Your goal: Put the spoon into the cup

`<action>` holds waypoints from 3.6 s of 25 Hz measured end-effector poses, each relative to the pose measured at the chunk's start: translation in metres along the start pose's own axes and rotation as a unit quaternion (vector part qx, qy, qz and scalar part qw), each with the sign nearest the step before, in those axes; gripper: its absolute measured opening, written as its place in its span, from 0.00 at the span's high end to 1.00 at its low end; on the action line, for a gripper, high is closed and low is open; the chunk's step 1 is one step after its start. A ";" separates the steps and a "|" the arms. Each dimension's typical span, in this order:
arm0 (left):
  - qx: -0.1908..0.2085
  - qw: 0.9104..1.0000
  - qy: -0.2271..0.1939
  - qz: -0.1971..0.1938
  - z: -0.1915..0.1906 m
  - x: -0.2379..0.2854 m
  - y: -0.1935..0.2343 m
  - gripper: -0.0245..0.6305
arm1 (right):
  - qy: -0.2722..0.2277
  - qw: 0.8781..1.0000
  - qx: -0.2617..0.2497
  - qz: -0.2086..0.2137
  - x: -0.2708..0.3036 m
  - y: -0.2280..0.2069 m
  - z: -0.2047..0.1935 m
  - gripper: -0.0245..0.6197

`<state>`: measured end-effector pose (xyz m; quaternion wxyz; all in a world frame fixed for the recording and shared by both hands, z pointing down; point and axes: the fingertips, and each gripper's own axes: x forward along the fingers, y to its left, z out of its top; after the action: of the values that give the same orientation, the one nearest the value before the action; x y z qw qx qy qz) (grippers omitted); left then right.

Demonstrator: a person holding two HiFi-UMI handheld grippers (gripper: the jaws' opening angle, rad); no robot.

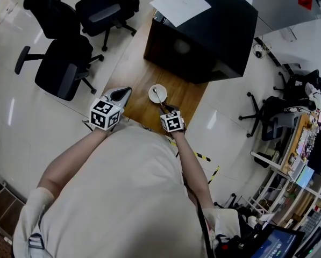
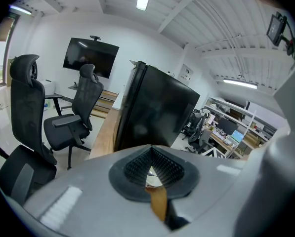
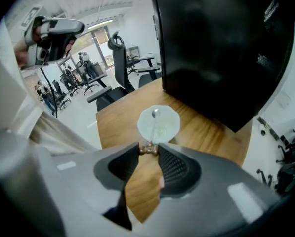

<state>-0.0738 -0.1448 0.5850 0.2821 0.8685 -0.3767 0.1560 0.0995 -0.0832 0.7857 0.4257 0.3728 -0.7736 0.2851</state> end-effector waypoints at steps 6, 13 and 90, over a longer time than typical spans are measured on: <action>0.000 1.000 -0.002 0.002 0.002 0.000 0.003 0.96 | 0.010 1.000 -0.004 0.001 0.001 0.001 0.001 0.76; 0.002 1.000 -0.006 0.004 0.003 -0.003 0.005 0.96 | 0.009 1.000 0.000 -0.003 0.003 -0.001 0.002 0.76; 0.067 0.989 0.059 -0.116 -0.038 -0.071 0.057 0.96 | -0.322 0.922 0.160 -0.146 -0.148 0.080 0.114 0.55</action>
<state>-0.1659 -0.1136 0.6018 0.2610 0.9127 -0.2444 0.1980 0.0365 -0.0754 0.5934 0.1252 0.6165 -0.7499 0.2047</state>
